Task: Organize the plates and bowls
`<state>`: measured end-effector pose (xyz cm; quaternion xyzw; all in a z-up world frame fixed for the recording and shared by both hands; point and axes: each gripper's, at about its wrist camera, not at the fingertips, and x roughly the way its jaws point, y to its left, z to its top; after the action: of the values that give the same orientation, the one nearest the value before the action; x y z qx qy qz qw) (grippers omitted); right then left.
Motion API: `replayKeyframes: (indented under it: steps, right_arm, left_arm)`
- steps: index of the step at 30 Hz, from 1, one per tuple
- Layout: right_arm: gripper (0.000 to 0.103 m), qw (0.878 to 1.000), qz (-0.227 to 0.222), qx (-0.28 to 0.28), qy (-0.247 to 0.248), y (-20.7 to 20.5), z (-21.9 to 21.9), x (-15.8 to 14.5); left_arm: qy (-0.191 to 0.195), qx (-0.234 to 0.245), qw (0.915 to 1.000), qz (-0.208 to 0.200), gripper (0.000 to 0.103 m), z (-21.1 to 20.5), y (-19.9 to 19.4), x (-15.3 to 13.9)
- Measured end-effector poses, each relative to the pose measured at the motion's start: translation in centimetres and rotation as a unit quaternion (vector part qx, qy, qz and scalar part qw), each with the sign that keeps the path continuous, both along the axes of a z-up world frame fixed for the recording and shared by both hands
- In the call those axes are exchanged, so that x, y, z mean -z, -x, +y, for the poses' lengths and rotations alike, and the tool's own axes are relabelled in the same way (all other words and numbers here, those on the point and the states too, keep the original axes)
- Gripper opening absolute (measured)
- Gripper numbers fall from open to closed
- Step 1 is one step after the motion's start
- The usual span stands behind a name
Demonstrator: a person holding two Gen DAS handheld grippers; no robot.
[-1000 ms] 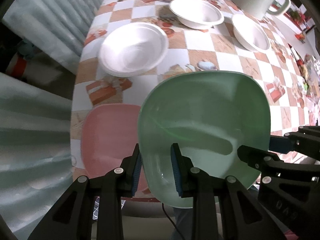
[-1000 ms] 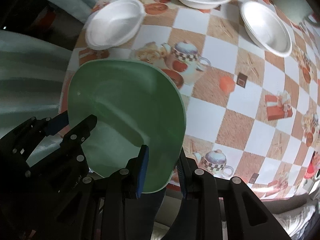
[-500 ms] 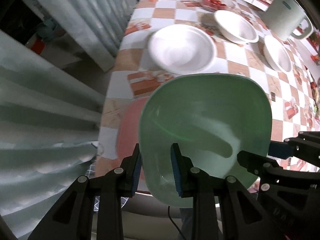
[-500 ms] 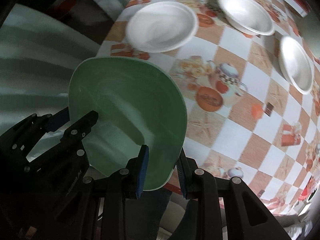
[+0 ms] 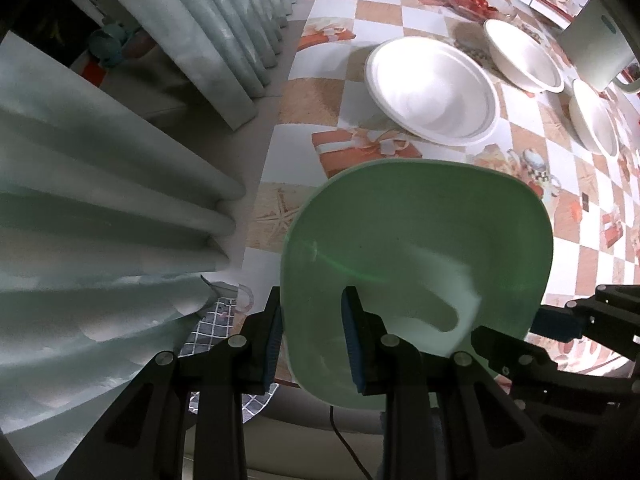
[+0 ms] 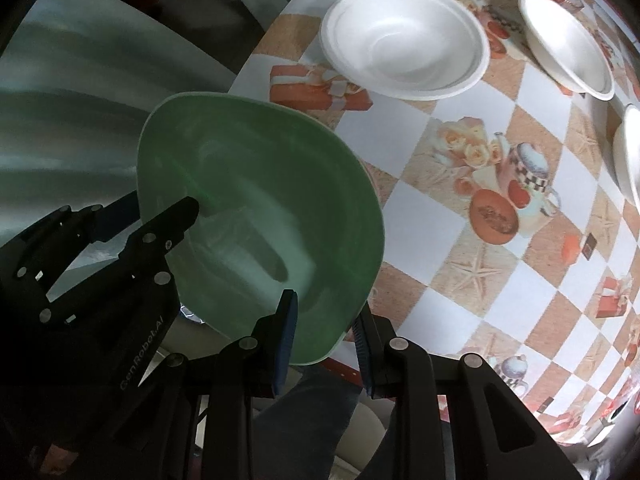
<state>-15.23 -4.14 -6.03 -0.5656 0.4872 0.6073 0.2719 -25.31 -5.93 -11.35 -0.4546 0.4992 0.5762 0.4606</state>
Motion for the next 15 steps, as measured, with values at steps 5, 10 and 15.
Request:
replayKeyframes:
  steps: [5,10,15]
  right_arm:
    - [0.030,1.000,-0.001,0.006,0.010,0.6,0.2,1.3]
    - [0.030,1.000,-0.003,0.014,0.021,1.0,-0.2,2.8]
    - [0.030,1.000,-0.002,0.015,0.026,0.4,-0.3,3.6]
  left_arm:
    - [0.006,0.008,0.9999,0.007,0.030,0.0,0.1,0.7]
    - [0.012,0.011,0.9998,0.005,0.030,-0.1,0.0,1.5]
    - [0.011,0.017,0.9998,0.002,0.033,-0.2,-0.2,1.8]
